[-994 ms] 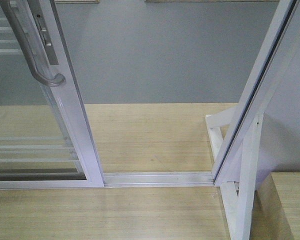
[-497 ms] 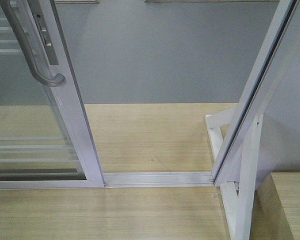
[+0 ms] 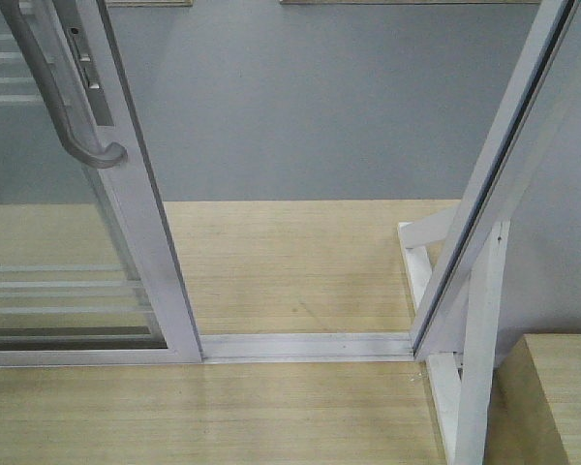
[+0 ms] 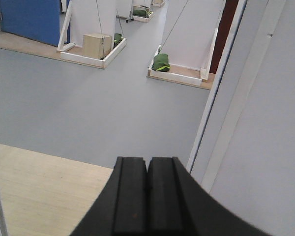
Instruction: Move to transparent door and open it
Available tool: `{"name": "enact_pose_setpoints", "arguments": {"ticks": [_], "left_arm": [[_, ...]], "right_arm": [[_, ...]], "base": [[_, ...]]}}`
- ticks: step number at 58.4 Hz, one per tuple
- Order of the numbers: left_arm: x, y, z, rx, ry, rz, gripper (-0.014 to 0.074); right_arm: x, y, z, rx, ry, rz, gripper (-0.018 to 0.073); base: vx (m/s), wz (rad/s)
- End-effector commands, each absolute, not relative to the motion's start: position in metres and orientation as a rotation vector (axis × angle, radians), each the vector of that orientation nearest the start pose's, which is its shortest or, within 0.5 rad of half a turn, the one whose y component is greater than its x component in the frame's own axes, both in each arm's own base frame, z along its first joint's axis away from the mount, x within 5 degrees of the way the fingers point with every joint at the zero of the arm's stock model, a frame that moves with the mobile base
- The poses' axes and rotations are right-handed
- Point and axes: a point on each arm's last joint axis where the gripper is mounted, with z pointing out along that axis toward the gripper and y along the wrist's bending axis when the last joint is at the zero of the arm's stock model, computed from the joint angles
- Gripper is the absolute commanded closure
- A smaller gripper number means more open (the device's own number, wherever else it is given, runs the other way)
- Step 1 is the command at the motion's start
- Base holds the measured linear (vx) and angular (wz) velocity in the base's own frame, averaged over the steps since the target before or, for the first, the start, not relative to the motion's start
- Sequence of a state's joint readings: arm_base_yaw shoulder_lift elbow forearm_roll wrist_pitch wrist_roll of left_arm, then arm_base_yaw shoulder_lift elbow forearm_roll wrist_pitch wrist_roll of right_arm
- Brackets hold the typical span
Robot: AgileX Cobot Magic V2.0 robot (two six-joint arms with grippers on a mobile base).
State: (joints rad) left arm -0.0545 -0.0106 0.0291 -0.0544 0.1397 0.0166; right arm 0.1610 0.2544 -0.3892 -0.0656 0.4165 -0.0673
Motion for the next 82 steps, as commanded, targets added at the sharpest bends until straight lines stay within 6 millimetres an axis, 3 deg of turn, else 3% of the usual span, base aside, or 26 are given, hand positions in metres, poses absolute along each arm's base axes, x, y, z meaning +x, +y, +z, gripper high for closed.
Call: {"name": "enact_pose_setpoints", "arguments": {"ticks": [1,39,45,51,68,82], "left_arm": [[0.056,-0.004,0.194,0.014,1.57,-0.087,0.0603],[0.056,-0.004,0.194,0.014,1.57,-0.087,0.0603],[0.056,-0.004,0.194,0.014,1.57,-0.087,0.0603],[0.056,-0.004,0.194,0.014,1.57,-0.087,0.0603],[0.056,-0.004,0.194,0.014,1.57,-0.087,0.0603],[0.056,-0.004,0.194,0.014,1.569,-0.086,0.0603]], "right_arm": [[0.066,0.008,0.307,-0.226,1.65,-0.001,0.0568],[0.066,0.008,0.307,-0.229,1.649,-0.005,0.0568],[0.064,0.01,0.303,-0.191,1.649,0.059,0.0568],[0.062,0.011,0.285,-0.162,1.637,0.105,0.0568],[0.06,0.008,0.208,-0.022,1.472,0.211,0.0568],[0.055,0.008,0.206,-0.038,1.464,0.207,0.0568]], "base": [[0.0,0.0],[0.0,0.0],[0.0,0.0],[0.0,0.0],[0.0,0.0],[0.0,0.0]]}}
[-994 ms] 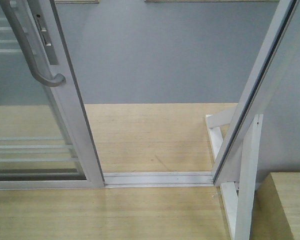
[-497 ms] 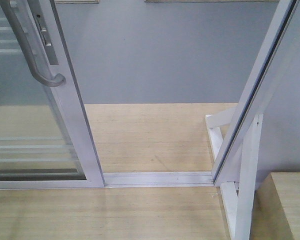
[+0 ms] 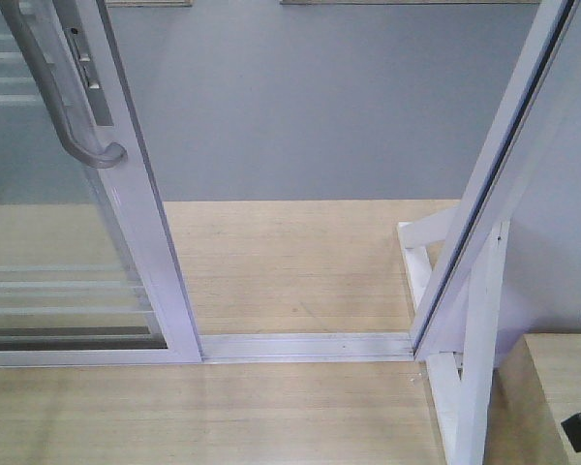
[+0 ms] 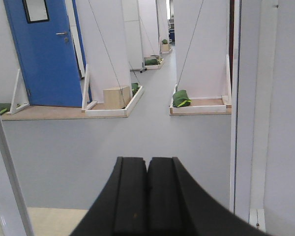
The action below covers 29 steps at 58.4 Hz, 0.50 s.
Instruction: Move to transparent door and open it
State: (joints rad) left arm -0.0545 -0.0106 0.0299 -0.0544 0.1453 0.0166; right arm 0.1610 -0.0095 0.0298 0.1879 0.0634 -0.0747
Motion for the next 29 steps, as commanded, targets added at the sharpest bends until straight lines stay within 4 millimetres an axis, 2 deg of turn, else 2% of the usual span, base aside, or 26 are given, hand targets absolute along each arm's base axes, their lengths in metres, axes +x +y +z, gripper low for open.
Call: {"name": "enact_pose_setpoints", "arguments": {"ticks": [1,29], "left_arm": [[0.0562,-0.0037,0.1937,0.014,1.569,-0.086,0.0603],[0.0562,-0.0037,0.1937,0.014,1.569,-0.086,0.0603]], "right_arm": [[0.0547,0.0082,0.206,-0.037,1.465,0.208,0.0568],[0.0548,0.0083,0.2058,-0.032,1.467,0.215,0.0568]], "base": [[0.0,0.0],[0.0,0.0]]}}
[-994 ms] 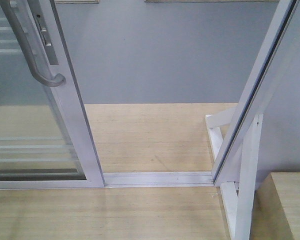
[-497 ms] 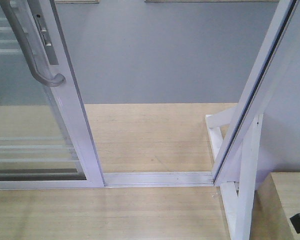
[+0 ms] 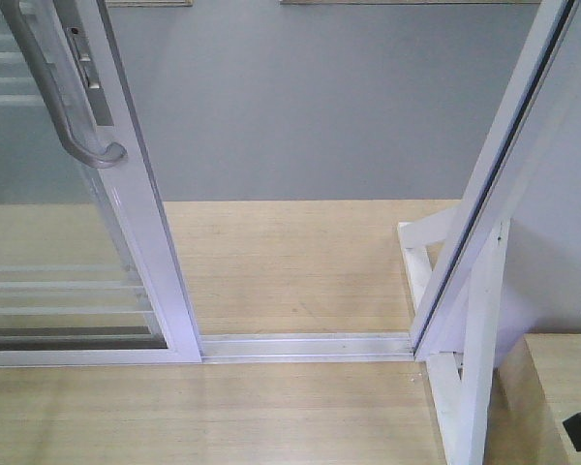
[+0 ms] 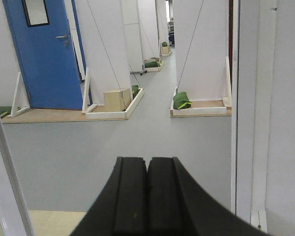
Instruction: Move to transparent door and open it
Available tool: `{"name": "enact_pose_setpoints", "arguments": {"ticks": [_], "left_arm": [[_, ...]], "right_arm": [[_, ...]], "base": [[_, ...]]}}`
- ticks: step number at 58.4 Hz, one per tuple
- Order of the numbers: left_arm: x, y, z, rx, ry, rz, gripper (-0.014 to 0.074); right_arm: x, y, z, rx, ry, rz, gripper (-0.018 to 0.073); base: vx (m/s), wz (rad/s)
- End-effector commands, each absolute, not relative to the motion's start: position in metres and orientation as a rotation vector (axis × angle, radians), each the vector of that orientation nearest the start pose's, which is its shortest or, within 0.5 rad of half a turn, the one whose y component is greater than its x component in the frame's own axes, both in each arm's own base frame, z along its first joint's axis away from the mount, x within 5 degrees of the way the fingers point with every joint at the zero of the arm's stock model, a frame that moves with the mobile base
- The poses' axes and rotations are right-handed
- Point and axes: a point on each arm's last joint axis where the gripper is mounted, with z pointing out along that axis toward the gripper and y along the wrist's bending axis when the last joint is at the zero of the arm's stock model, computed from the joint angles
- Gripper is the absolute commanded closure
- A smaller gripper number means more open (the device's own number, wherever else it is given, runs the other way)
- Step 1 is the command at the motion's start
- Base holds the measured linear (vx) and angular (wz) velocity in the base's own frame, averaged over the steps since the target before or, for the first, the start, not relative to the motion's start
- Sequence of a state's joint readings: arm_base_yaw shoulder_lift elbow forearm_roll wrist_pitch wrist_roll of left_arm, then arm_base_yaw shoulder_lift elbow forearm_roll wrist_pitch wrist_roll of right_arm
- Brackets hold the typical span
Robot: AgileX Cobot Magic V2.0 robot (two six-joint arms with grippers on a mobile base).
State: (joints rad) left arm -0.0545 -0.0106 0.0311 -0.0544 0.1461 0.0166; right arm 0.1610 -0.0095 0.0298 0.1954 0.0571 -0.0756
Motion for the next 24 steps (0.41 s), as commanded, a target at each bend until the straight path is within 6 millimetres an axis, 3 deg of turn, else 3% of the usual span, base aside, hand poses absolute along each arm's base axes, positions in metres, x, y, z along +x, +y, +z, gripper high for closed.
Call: {"name": "enact_pose_setpoints", "arguments": {"ticks": [1,24], "left_arm": [[0.0562,-0.0037,0.1937,0.014,1.569,-0.086,0.0603],[0.0562,-0.0037,0.1937,0.014,1.569,-0.086,0.0603]], "right_arm": [[0.0548,0.0083,0.2058,-0.032,1.467,0.215,0.0568],[0.0547,0.0083,0.2059,-0.032,1.466,0.215,0.0568]], "base": [[0.0,0.0],[0.0,0.0]]}}
